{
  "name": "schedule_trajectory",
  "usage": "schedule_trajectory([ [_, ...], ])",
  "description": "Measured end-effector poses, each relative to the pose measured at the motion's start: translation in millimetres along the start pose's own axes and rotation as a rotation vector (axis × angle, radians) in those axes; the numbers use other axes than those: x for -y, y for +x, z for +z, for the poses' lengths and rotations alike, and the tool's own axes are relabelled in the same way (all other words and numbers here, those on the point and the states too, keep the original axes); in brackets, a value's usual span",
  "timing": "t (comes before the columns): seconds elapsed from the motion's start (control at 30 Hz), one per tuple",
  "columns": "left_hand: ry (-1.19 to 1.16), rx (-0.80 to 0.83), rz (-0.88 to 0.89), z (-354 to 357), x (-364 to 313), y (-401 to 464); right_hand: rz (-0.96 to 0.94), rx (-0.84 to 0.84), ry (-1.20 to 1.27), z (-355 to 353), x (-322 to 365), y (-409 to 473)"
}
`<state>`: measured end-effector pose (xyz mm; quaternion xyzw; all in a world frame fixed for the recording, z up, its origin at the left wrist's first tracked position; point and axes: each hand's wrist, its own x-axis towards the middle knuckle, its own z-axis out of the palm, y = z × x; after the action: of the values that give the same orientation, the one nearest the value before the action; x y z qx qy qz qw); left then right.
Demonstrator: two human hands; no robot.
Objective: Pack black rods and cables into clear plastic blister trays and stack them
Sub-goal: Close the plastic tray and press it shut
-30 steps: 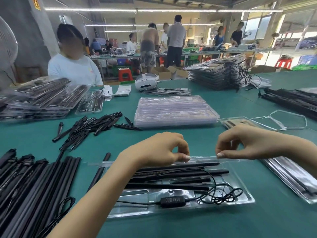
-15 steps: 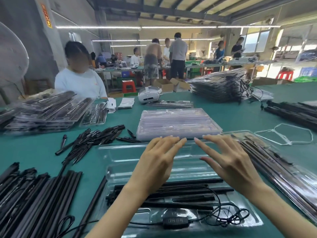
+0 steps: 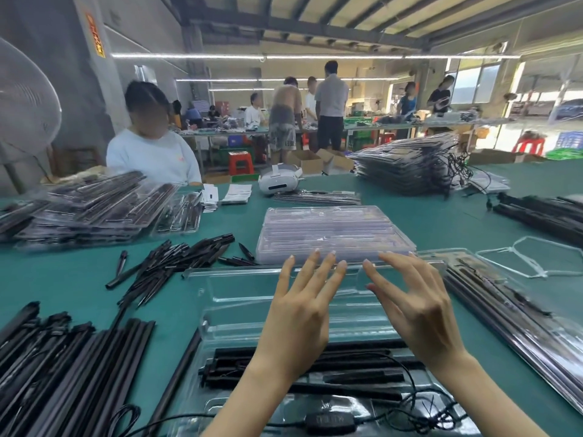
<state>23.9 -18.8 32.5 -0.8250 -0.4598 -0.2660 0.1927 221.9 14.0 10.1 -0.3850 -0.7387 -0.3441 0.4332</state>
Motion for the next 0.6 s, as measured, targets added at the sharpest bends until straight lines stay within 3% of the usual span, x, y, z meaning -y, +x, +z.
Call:
schedule_trajectory([
  [0.6, -0.013, -0.083, -0.046, 8.8, -1.5, 3.7, 0.034, -0.002, 0.02, 1.9, 3.6, -0.2],
])
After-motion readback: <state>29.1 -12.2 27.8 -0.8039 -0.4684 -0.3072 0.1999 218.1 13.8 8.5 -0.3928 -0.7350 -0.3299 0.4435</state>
